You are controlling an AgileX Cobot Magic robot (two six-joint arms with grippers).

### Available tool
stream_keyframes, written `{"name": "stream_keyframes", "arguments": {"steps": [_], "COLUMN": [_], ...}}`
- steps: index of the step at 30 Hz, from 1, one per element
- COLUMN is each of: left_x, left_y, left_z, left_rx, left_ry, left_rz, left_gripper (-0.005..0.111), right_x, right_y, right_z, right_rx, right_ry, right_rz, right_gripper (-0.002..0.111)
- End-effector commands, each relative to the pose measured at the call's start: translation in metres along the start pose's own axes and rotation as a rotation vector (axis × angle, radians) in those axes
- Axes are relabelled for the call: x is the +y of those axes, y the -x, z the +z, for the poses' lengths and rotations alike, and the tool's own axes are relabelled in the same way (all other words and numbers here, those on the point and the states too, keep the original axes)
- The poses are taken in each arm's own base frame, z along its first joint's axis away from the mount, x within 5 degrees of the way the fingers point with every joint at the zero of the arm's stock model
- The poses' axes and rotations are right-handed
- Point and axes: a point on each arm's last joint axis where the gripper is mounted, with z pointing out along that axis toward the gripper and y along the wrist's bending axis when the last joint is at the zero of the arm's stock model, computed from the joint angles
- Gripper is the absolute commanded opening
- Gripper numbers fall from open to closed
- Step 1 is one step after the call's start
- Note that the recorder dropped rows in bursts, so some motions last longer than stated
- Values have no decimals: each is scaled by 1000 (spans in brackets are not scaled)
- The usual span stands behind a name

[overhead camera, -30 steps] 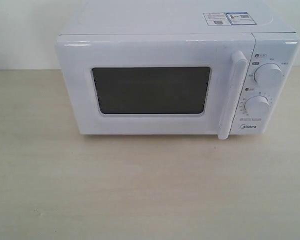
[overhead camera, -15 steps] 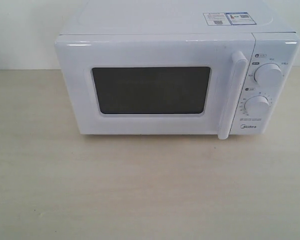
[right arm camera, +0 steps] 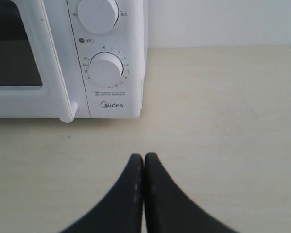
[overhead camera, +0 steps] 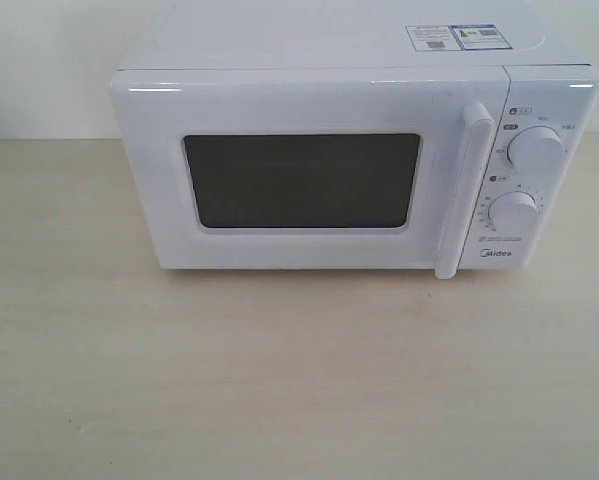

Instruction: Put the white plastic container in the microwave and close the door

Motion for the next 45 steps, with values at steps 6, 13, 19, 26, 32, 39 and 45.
{"name": "stream_keyframes", "arguments": {"steps": [6, 13, 19, 26, 32, 39, 45], "left_x": [-4, -2, 2, 1, 5, 6, 5], "left_y": [0, 2, 12, 11, 11, 3, 0], "left_z": [0, 0, -1, -1, -1, 0, 0], "left_rx": [-1, -30, -139, -130, -130, -40, -4], "left_ry": [-43, -26, 30, -11, 44, 63, 60], "left_rz": [-158, -61, 158, -416, -139, 82, 84], "left_gripper": [4, 4, 4, 4, 4, 4, 4], "right_x": [0, 0, 0, 0, 0, 0, 0], "right_y": [1, 1, 1, 1, 1, 1, 1], "right_z": [0, 0, 0, 0, 0, 0, 0], "right_rx": [-19, -19, -19, -19, -19, -19, -19], "right_ry": [-5, -5, -5, -5, -5, -5, -5], "right_rz": [-4, -4, -4, -4, -4, -4, -4], "right_gripper": [0, 0, 0, 0, 0, 0, 0]}}
